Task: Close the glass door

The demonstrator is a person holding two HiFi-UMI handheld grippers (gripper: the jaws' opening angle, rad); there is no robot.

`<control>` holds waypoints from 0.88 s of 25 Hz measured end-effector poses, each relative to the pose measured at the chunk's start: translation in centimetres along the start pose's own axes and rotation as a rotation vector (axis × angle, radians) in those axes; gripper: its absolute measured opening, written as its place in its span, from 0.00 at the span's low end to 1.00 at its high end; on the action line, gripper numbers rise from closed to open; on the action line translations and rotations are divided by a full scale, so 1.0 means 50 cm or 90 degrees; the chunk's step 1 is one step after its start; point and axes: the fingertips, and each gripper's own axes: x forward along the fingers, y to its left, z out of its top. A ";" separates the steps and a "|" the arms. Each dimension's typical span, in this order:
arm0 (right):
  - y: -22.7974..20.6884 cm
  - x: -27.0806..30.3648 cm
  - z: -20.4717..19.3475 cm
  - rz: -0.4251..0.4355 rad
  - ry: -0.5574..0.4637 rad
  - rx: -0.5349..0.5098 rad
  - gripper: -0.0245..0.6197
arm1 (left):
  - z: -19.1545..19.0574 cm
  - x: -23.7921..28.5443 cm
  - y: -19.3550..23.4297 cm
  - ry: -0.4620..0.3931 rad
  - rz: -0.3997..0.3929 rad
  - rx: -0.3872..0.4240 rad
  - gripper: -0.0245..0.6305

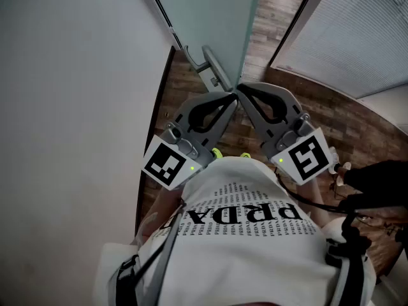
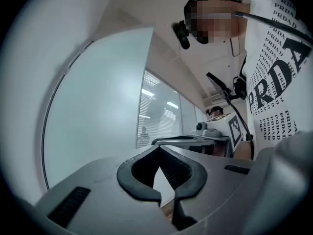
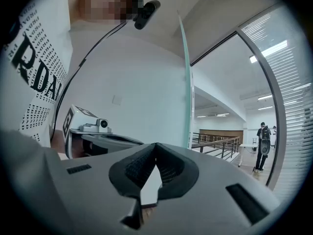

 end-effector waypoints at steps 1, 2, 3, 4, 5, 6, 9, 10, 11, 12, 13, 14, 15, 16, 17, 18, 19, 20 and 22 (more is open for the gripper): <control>-0.001 0.001 -0.001 0.000 0.001 -0.001 0.04 | 0.000 0.001 0.001 -0.001 0.000 0.001 0.03; -0.002 0.001 -0.001 -0.001 0.002 -0.001 0.04 | 0.001 0.002 0.002 -0.002 0.000 0.002 0.03; -0.002 0.001 -0.001 -0.001 0.003 0.000 0.04 | 0.002 0.002 0.002 -0.003 0.000 0.002 0.03; -0.002 0.001 -0.001 -0.001 0.003 0.001 0.04 | 0.003 0.002 0.002 -0.004 0.000 0.002 0.03; -0.002 0.001 -0.001 -0.001 0.003 0.003 0.04 | 0.003 0.002 0.002 -0.004 0.000 0.001 0.03; -0.002 0.001 -0.001 0.000 0.003 0.004 0.04 | 0.003 0.002 0.002 -0.004 0.000 0.000 0.03; -0.002 0.001 -0.002 0.001 0.003 0.005 0.04 | 0.001 0.001 0.001 0.000 0.000 0.002 0.03; -0.001 0.001 -0.002 0.001 0.003 0.007 0.04 | 0.000 0.000 0.001 0.001 0.000 0.003 0.03; -0.001 0.000 -0.002 0.000 0.003 0.008 0.04 | 0.000 0.000 0.000 0.002 -0.001 0.004 0.03; 0.000 0.000 -0.001 0.000 0.004 0.009 0.04 | 0.001 0.000 0.000 0.002 -0.001 0.004 0.03; 0.000 -0.001 -0.001 -0.001 0.005 0.010 0.04 | 0.002 0.000 -0.001 0.002 -0.001 0.004 0.03; 0.000 -0.001 0.000 -0.001 0.006 0.009 0.04 | 0.003 0.000 -0.001 0.001 -0.002 0.003 0.03; 0.000 0.000 0.001 -0.001 0.008 0.007 0.04 | 0.003 0.000 -0.001 0.001 -0.002 0.001 0.03; 0.000 0.000 0.002 0.000 0.010 0.003 0.04 | 0.003 0.000 -0.001 0.001 -0.002 0.000 0.03; 0.001 0.001 0.002 0.001 0.012 -0.002 0.04 | 0.004 0.000 0.000 0.000 -0.003 -0.001 0.03; 0.001 0.002 0.001 0.001 0.015 -0.007 0.04 | 0.004 0.000 0.001 -0.002 -0.002 -0.002 0.03; 0.001 0.002 0.001 0.000 0.019 -0.012 0.04 | 0.005 -0.002 0.003 -0.005 0.002 -0.004 0.03; -0.002 0.001 0.001 -0.004 0.022 -0.017 0.04 | 0.007 -0.005 0.007 -0.008 0.007 -0.005 0.03; -0.015 -0.001 0.004 -0.025 0.028 -0.026 0.04 | 0.006 -0.011 0.015 -0.010 0.016 -0.007 0.03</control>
